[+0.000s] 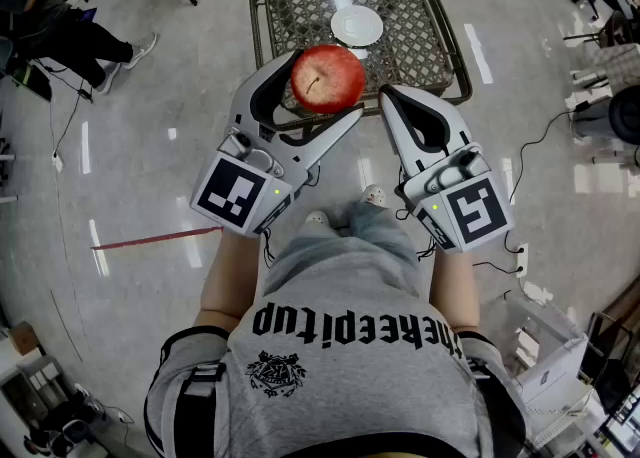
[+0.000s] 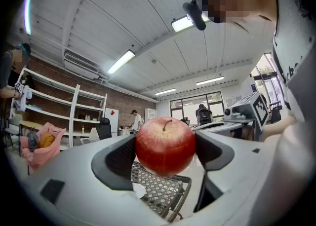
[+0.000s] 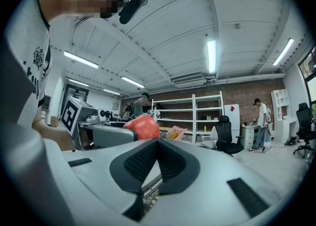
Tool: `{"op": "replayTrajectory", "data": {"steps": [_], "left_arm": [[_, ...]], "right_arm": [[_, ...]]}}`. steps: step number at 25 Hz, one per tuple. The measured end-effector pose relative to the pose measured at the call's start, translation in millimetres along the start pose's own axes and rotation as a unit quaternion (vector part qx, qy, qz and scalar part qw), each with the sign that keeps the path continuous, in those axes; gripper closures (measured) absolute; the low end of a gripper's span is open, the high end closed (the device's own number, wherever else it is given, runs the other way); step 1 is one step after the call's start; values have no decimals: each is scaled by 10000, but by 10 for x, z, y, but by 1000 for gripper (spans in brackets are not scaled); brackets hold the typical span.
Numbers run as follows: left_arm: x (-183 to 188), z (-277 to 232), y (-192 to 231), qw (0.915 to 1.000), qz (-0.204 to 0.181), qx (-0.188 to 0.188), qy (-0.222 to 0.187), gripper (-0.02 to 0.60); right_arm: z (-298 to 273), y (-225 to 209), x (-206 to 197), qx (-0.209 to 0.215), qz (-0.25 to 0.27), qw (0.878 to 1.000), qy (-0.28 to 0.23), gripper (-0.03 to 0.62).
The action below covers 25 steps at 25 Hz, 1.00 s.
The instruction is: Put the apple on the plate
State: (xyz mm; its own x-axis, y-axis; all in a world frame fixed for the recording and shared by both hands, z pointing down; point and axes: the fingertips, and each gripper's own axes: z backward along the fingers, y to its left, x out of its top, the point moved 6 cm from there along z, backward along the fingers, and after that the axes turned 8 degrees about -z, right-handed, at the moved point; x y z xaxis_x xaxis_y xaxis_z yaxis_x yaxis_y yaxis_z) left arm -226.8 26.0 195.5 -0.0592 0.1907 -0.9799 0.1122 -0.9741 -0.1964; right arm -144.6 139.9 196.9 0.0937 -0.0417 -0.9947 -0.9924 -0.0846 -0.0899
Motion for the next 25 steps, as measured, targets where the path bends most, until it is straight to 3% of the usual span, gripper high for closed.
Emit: {"op": "replayTrajectory", "data": {"steps": [4, 7, 11, 25], "left_arm": [[16, 92, 5, 9998, 23, -80, 182, 178], [56, 115, 2, 10000, -12, -35, 34, 178], [-26, 144, -70, 9994, 36, -57, 332, 178], [-65, -228, -35, 9993, -35, 363, 98, 178]], "right_arm": [[-20, 98, 41, -20, 10, 10000, -13, 594], [-4, 133, 55, -8, 11, 10000, -19, 594], [35, 129, -6, 24, 2, 10000, -25, 594], [-33, -322, -6, 327, -77, 9994, -31, 592]]}}
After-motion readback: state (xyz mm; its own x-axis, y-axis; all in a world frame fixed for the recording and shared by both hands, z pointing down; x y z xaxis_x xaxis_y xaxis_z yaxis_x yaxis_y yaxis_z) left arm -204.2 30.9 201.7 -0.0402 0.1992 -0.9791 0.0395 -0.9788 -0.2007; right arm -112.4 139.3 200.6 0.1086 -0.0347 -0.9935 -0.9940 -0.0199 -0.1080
